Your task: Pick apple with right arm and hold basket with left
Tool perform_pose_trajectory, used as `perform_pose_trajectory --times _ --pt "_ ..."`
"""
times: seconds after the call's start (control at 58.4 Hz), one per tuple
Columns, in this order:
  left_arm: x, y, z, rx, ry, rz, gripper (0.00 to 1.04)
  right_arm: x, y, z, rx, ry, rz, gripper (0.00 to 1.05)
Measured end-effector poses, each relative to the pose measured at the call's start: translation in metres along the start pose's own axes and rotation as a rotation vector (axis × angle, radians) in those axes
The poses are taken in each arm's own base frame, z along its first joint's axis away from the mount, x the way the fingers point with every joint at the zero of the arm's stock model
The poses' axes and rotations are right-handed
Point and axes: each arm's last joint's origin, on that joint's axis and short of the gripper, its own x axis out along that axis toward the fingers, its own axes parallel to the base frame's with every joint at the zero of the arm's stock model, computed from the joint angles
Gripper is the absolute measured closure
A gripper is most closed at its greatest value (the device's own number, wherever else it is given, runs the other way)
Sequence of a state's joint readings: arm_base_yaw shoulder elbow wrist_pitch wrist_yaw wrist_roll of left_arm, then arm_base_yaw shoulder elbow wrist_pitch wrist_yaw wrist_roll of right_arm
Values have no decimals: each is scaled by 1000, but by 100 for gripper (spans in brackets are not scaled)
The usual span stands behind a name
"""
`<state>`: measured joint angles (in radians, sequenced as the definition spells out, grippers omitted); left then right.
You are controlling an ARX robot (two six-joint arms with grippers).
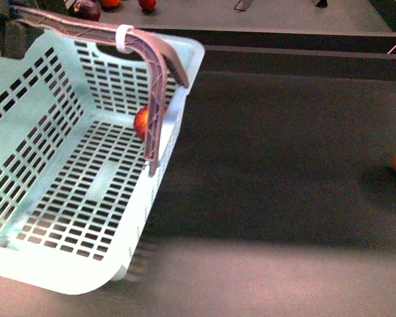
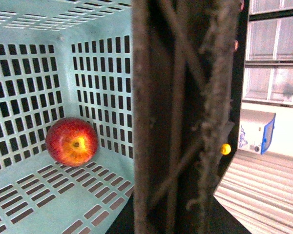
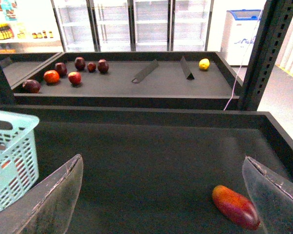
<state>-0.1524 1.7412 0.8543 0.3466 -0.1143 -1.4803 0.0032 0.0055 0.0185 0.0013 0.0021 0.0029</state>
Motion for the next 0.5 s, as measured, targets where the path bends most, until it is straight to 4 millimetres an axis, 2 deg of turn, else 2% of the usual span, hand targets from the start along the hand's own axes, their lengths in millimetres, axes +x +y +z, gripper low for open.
perform_pose_trajectory --times 0.154,0.497 --pt "1 12 11 -20 -23 23 99 0 0 0 0 0 0 9" --pt "-4 37 11 -73 -26 117 99 0 0 0 0 0 0 9"
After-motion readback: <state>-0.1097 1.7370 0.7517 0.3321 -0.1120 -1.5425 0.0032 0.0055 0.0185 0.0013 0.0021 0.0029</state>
